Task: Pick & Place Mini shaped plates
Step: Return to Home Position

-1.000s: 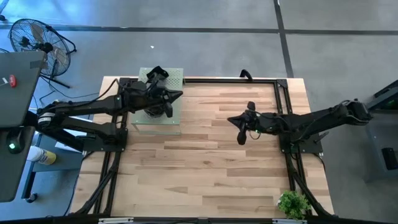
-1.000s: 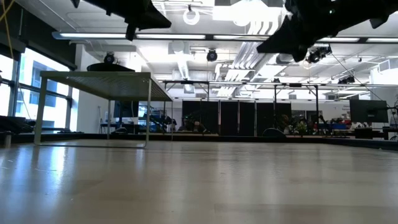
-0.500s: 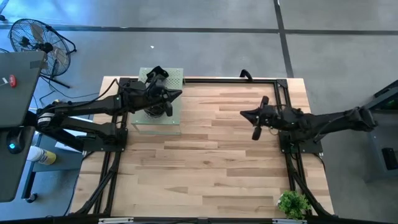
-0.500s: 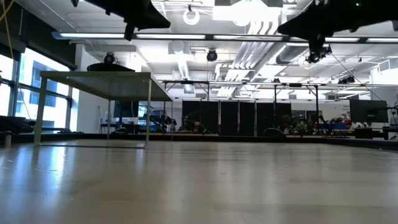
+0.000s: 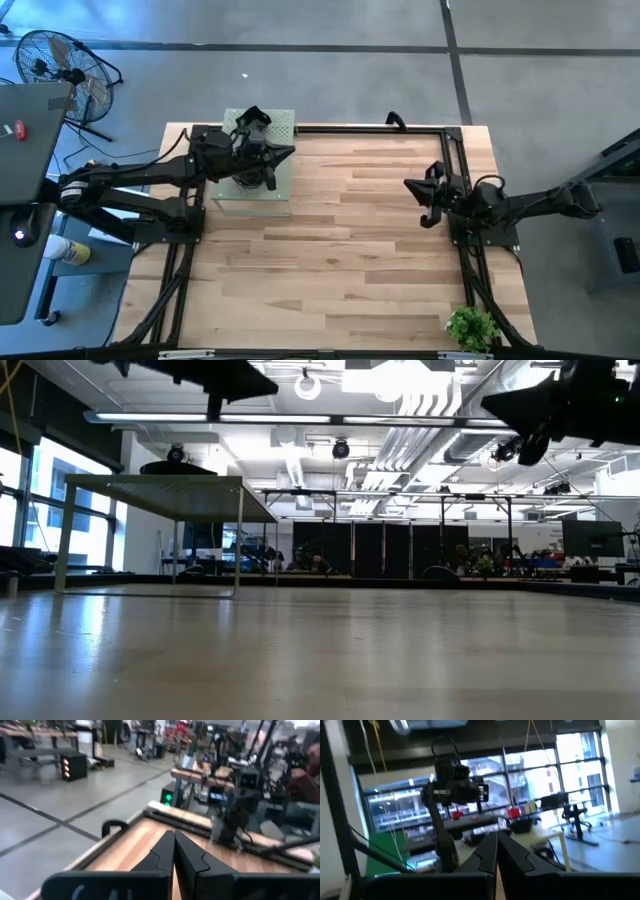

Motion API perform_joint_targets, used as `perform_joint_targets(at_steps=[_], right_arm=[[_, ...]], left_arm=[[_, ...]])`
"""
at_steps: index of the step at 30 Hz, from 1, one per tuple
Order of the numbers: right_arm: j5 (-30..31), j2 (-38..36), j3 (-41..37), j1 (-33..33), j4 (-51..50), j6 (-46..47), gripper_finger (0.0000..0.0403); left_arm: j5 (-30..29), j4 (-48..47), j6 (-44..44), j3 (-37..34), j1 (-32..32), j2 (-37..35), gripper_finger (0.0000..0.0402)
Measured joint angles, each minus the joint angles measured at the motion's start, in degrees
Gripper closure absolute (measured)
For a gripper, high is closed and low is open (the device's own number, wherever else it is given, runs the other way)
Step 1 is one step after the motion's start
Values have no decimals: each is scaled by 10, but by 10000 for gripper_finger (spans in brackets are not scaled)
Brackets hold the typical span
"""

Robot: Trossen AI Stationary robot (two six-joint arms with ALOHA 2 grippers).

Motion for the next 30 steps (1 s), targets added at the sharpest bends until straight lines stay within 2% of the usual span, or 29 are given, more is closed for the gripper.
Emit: perform_joint_targets(at_steps=[4, 10, 19, 30], right_arm=[[8, 0, -1, 0, -45, 15, 396], [8, 2, -2, 0, -45, 13, 395], [45, 2, -2, 0, -49, -5, 397], [49, 2, -2, 0, -64, -11, 400]], left_arm=[[27, 34, 0, -43, 0, 0, 401], [26, 102, 3, -101, 0, -8, 401], [20, 102, 54, -125, 0, -60, 401], [-23, 101, 60, -191, 0, -138, 401]])
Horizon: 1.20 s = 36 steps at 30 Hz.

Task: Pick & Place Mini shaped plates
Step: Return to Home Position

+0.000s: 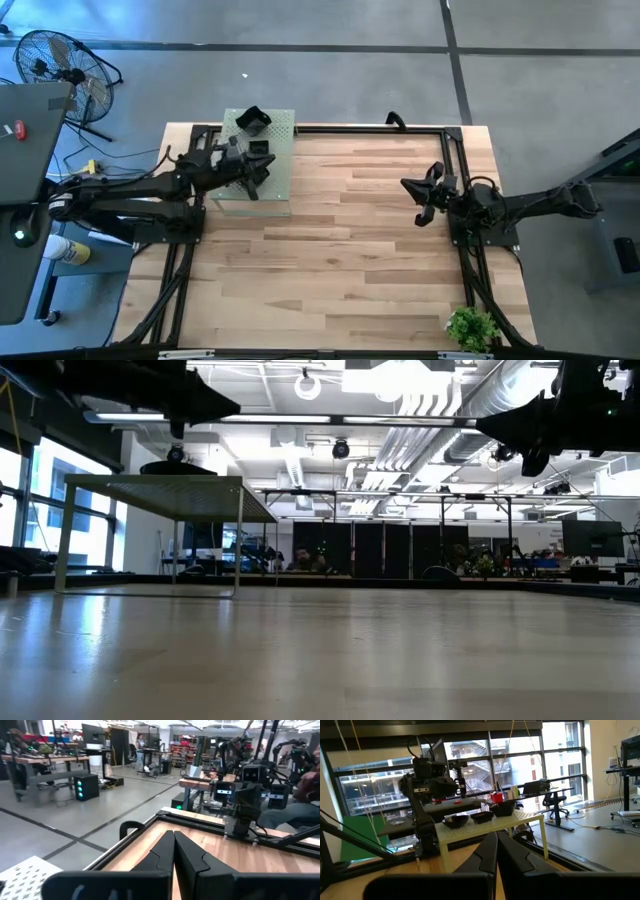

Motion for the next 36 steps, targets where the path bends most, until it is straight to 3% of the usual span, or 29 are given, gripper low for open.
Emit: perform_joint_targets(at_steps=[6, 19, 28, 36], right_arm=[[0, 0, 0, 0, 0, 0, 397], [24, 0, 0, 0, -1, 0, 394], [50, -7, 0, 0, -1, 10, 397], [34, -81, 0, 0, -42, -13, 399]], left_arm=[[-33, 0, 18, -37, 0, -67, 401], [-164, -23, -8, -130, 0, -216, 401], [-163, -116, -35, -144, 0, -263, 401], [-163, -153, -37, -144, 0, -297, 401]])
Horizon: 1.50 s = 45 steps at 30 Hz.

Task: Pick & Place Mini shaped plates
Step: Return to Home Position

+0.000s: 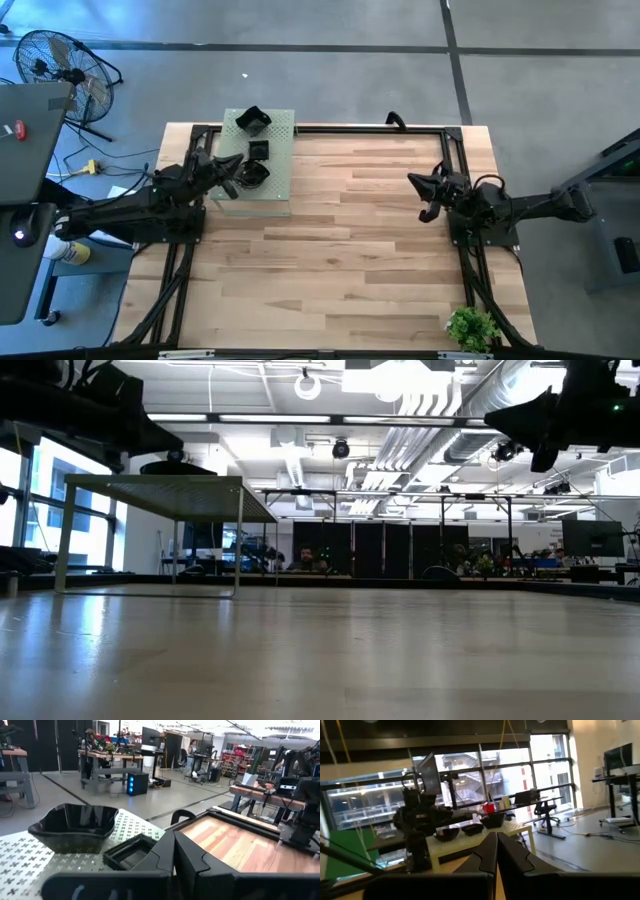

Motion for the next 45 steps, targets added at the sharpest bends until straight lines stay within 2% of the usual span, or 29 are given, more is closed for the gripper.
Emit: perform_joint_targets(at_steps=[9, 13, 21, 26, 29, 34, 39, 45], right_arm=[[-9, -144, 0, 0, -151, 4, 396], [-4, -146, 0, 0, -183, 4, 394], [42, -147, 0, 0, -244, 13, 398], [44, -148, 0, 0, -246, 4, 398], [45, -148, 0, 0, -249, 3, 400], [45, -148, 0, 0, -249, 2, 397], [45, -148, 0, 0, -249, 2, 396], [43, -148, 0, 0, -248, 0, 394]], left_arm=[[-3, -79, -10, 0, 0, -62, 401], [-4, -118, -11, 0, 0, -91, 401], [-33, -199, -24, 0, 0, -135, 401], [-35, -162, -30, -39, 0, -142, 401], [-31, -113, -55, -73, 0, -142, 401], [-30, -34, -43, -102, 0, -142, 401], [-27, -26, -29, -104, 0, -142, 401], [3, -21, -11, -104, 0, -142, 401]])
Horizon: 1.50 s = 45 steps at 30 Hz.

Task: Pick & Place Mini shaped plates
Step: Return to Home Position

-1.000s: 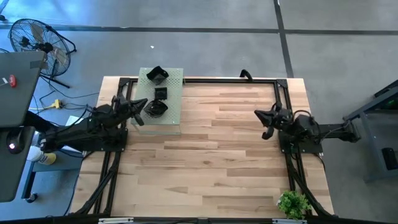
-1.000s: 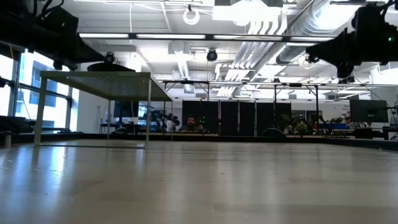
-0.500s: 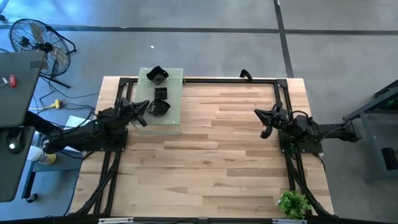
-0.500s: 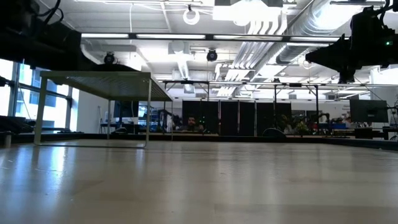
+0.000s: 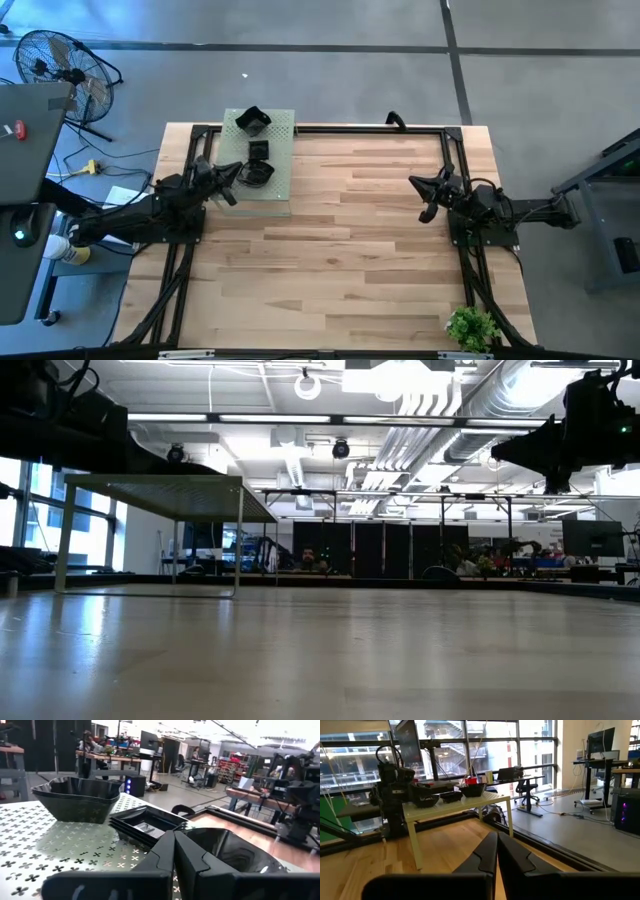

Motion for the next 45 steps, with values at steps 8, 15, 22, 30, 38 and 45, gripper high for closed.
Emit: perform_joint_targets(at_steps=[8, 15, 22, 30, 38, 45], right_arm=[[-13, 0, 0, 0, 0, -1, 398], [-13, 0, 0, 0, 0, -12, 398], [-14, 0, 0, 0, -1, -26, 400], [-14, 0, 0, 0, 0, -26, 396], [-14, 0, 0, 0, -1, -26, 394], [-14, 0, 0, 0, -1, -26, 398]], left_arm=[[8, 2, 7, 0, 0, 0, 401], [8, 2, 7, 0, 0, 0, 401], [8, -4, 7, 0, 0, 0, 401], [8, -6, 7, 0, 0, 0, 401], [8, -6, 7, 0, 0, 0, 401], [7, -6, 7, 0, 0, 0, 401]])
